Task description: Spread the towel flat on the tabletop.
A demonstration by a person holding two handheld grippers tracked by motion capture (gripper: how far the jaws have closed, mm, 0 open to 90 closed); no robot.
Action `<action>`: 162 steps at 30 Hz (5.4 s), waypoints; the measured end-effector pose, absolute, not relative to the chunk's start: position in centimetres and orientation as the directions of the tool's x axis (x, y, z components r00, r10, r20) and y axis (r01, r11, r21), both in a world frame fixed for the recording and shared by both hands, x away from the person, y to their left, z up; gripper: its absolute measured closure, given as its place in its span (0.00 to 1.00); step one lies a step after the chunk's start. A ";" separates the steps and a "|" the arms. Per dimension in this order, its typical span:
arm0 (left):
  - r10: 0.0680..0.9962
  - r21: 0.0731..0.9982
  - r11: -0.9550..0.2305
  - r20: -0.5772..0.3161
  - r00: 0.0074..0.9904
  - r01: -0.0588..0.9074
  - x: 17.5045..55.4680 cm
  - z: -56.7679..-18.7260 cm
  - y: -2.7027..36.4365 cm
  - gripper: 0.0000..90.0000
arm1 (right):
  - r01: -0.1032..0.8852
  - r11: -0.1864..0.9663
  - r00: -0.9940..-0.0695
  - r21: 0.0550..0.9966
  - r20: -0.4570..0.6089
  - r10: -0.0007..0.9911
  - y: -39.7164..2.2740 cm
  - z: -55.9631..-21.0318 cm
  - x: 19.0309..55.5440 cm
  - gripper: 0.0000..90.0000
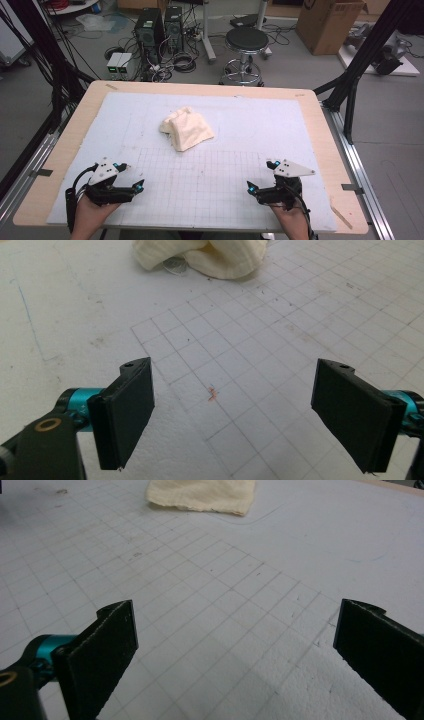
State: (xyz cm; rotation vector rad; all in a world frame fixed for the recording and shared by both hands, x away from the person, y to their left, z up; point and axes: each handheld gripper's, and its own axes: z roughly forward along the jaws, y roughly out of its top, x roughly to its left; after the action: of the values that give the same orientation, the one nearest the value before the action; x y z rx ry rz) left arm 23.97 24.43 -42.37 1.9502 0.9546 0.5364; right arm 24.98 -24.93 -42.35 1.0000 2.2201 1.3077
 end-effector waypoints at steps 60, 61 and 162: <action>0.798 0.857 -0.310 0.000 0.603 0.411 24.0 -42.3 24.6 0.20 | 0.364 0.336 -0.708 0.869 0.024 0.706 -23.6 -42.0 25.6 0.04; 0.798 0.857 -0.310 0.000 0.603 0.411 24.0 -42.3 24.6 0.20 | 0.364 0.336 -0.708 0.869 0.024 0.706 -23.6 -42.0 25.6 0.04; 0.811 0.881 -0.262 -0.021 0.585 0.394 24.3 -42.1 25.6 0.20 | 0.433 0.458 -0.774 0.777 0.060 0.630 -4.2 -39.7 43.8 0.86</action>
State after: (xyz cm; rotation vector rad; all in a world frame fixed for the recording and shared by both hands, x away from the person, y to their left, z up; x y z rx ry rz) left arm 24.26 25.62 -42.07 1.8736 0.9732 0.5556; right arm 43.77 -4.18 -39.74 0.9190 2.4719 1.2135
